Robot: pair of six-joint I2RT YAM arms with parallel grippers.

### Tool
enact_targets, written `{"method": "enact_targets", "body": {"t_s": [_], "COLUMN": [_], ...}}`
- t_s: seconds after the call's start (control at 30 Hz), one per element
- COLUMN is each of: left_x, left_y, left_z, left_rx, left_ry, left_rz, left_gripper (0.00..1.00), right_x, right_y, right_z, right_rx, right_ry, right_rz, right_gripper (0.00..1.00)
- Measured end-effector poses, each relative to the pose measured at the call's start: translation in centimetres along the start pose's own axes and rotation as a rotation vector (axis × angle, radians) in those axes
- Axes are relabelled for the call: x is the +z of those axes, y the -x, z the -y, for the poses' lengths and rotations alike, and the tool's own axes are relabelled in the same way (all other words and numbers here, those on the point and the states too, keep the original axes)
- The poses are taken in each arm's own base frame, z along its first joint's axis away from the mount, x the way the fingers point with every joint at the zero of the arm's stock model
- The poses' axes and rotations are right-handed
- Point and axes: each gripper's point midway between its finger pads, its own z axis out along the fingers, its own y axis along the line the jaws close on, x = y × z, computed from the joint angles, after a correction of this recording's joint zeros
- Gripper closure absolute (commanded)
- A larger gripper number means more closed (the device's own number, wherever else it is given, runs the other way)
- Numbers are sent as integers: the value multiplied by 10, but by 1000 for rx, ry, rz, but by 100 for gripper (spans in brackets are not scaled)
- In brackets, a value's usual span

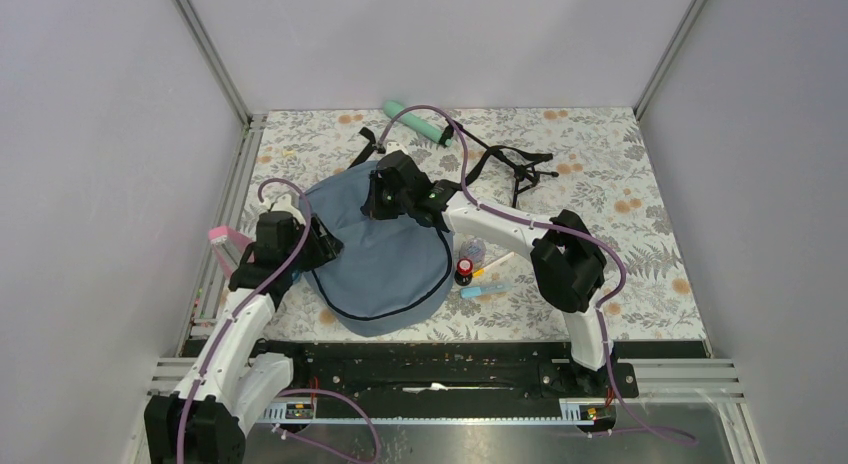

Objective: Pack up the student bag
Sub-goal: Unzip the student bag at the center of the board.

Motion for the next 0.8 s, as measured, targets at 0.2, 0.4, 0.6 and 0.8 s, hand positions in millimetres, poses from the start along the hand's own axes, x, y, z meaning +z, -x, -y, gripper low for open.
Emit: {"method": "enact_targets", "body": {"t_s": [0.2,0.4,0.6,0.8], "left_x": [6,11,14,16], "left_y": [1,-3,-5,-4], "left_z": [-8,-15,-12,-6], "left_rx": [0,15,28,35], "left_ry": [37,72,43,1], "left_rz": [17,4,18,29], "left_gripper": [76,100,100,100], "right_x": [0,0,1,14], "right_y": [0,-1,-2,-6], "right_z": [0,0,-1,-6], "right_rx": [0,-6,-16,-31], "right_ry": [0,0,2,5], "right_rz": [0,-2,-4,-15], "right_gripper": [100,100,100,100]}}
